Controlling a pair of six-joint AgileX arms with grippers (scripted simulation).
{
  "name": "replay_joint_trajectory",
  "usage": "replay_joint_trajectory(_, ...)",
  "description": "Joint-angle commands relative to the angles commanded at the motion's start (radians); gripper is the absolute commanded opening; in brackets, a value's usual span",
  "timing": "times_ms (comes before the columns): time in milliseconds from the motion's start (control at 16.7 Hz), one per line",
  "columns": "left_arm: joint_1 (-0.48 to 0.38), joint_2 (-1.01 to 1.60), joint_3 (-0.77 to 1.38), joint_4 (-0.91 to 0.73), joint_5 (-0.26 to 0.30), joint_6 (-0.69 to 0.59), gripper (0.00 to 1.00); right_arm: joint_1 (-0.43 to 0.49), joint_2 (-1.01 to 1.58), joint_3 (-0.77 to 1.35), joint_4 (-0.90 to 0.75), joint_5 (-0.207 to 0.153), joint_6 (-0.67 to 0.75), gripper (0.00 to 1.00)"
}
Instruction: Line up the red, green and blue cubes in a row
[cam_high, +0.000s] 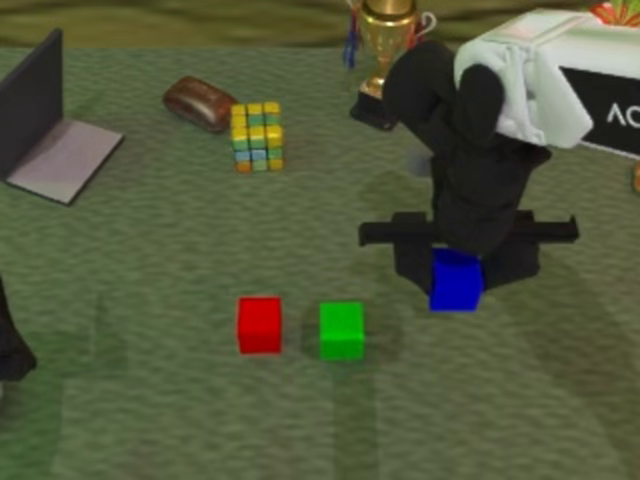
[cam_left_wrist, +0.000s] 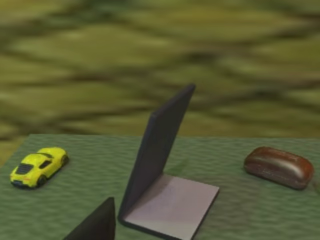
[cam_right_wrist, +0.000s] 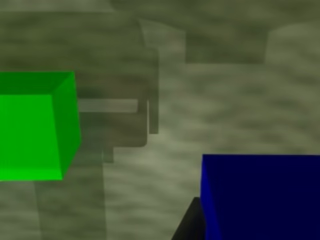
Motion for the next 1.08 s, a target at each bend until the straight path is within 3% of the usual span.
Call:
replay_joint_trajectory(240,0.0,0.0,0.0,0.0,0.0,0.0,1.0,-0.003,0.011,-0.01,0.019,-0.003,0.0,0.0)
replay_joint_trajectory(660,0.0,0.0,0.0,0.0,0.0,0.0,1.0,0.001,0.093,-0.146,0.24,0.0,0.002,0.0)
replay_joint_trajectory(900,0.0,0.0,0.0,0.0,0.0,0.0,1.0,0.001,0.097,-0.15,0.247,0.001,0.003,0.0)
replay_joint_trajectory(1080,0.0,0.0,0.0,0.0,0.0,0.0,1.0,0.001,0.097,-0.15,0.247,0.001,0.003,0.23)
